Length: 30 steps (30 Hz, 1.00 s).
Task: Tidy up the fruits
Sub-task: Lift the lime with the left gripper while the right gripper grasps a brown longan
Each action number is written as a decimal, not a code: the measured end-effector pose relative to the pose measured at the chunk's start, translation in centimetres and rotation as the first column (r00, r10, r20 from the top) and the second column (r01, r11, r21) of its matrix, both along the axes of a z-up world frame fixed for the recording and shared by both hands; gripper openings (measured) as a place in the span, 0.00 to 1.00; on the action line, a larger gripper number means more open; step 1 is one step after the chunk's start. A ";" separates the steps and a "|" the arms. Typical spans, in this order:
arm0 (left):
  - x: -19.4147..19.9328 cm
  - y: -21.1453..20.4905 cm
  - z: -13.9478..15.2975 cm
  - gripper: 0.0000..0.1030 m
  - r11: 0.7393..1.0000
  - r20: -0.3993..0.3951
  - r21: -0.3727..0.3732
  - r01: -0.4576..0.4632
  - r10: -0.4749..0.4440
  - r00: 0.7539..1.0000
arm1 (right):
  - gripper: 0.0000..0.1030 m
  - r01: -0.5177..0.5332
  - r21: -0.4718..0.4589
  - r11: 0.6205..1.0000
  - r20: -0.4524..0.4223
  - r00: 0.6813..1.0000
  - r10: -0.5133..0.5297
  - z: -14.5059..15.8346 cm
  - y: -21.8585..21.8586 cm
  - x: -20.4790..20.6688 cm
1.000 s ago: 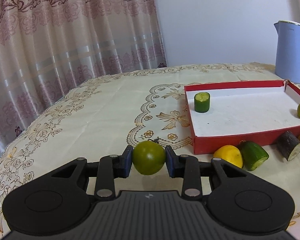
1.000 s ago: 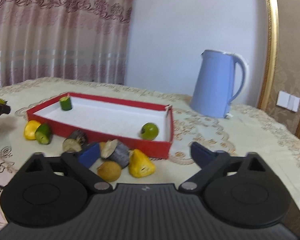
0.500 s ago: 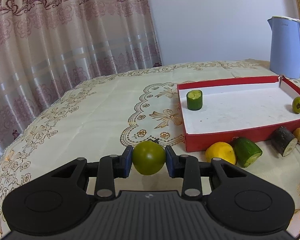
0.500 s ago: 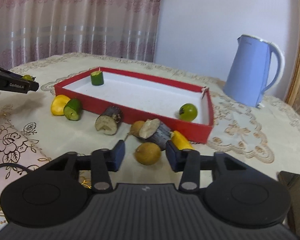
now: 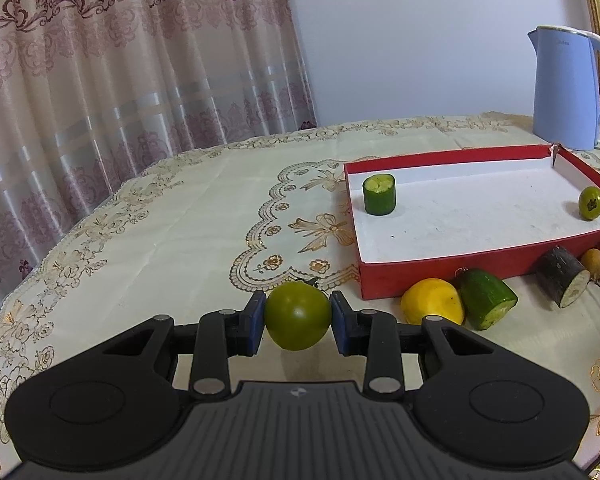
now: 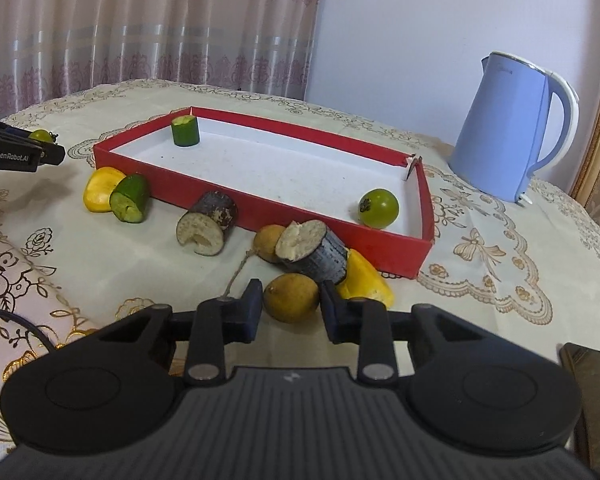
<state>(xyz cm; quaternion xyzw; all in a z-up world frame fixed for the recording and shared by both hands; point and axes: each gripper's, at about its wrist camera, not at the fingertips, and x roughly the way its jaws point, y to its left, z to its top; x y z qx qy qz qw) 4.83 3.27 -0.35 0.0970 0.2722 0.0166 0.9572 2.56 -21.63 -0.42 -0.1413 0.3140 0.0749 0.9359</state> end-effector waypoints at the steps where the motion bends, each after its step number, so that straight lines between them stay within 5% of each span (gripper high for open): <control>1: 0.0 0.0 0.0 0.32 1.000 -0.003 -0.001 -0.001 0.001 1.000 | 0.28 -0.002 -0.003 1.000 0.001 1.000 0.002 0.0 0.0 -0.1; 30: -0.7 -2.0 1.0 0.32 1.000 -0.013 0.005 0.029 -0.028 1.000 | 0.28 0.040 0.097 0.994 0.128 0.990 -0.052 2.9 -2.8 -4.1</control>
